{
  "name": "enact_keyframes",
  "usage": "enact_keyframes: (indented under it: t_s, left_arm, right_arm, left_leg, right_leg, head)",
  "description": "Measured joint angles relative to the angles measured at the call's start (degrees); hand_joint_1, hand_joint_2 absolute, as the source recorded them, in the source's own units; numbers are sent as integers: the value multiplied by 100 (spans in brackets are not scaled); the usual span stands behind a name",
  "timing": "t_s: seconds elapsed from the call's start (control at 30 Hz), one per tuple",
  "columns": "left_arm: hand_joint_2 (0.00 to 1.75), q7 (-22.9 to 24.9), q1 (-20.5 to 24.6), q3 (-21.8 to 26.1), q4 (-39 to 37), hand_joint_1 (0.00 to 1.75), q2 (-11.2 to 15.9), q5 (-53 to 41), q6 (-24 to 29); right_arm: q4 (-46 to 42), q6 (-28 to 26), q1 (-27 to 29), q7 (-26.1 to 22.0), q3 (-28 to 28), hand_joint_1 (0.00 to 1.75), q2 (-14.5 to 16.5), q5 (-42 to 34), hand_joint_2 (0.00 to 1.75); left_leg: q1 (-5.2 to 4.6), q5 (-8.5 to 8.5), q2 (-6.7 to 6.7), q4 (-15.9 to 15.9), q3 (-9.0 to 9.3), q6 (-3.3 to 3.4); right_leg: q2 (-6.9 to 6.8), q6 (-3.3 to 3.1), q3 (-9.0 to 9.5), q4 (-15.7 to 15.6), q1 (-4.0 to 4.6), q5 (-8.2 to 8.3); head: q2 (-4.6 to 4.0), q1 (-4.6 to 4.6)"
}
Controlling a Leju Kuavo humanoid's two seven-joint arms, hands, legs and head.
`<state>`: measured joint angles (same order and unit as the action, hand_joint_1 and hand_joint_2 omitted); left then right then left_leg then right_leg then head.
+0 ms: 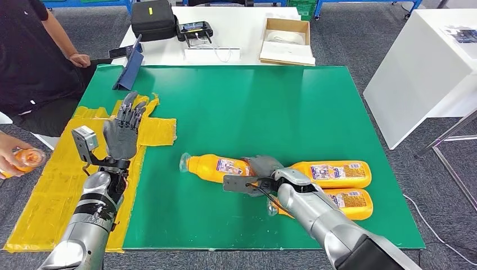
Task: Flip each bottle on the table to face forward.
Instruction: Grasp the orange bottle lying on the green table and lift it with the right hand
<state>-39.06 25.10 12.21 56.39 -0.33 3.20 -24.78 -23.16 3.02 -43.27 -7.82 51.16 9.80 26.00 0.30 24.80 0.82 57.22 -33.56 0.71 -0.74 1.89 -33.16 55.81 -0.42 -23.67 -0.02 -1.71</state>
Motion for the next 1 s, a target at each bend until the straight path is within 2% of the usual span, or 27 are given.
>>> enact_keyframes:
  t_s: [0.13, 0.3, 0.5, 0.8, 1.0]
  left_arm:
    - [175, 215, -160, 180, 136, 0, -89, 499, -244]
    - [175, 280, -383, 244, 429, 0, -178, 538, -257]
    - [175, 280, -537, 207, 702, 0, -264, 392, -199]
    - [175, 348, -657, 149, 879, 0, -331, 437, -331]
    - [175, 365, -685, 127, 905, 0, -341, 445, -374]
  right_arm:
    - [-329, -394, 538, -911, -971, 175, -64, -1035, 175]
    - [-862, -487, 963, -1144, -1955, 175, -138, -1397, 175]
    - [-1238, -486, 1146, -1211, -2695, 175, -185, -1531, 175]
    - [-1505, -486, 1275, -1321, -3099, 175, -199, -1562, 175]
    - [-1537, -486, 1289, -1339, -3133, 175, -199, -1538, 175]
  left_leg:
    - [0, -1, -7, 0, -8, 0]
    - [-1, 0, -8, 1, -19, 0]
    - [-3, 0, -8, 1, -24, 1]
    - [-2, 0, -7, 1, -24, 1]
    - [-2, 0, -7, 1, -24, 1]
  right_leg:
    - [-5, 0, -2, 1, 0, 0]
    - [-5, 1, -11, 1, -1, -1]
    - [-6, 1, -15, 0, -3, -1]
    - [-5, 1, -16, 1, -2, -1]
    - [-5, 1, -16, 1, -2, -1]
  head:
    - [0, -1]
    - [0, -1]
    - [1, -1]
    - [0, -1]
    - [0, 1]
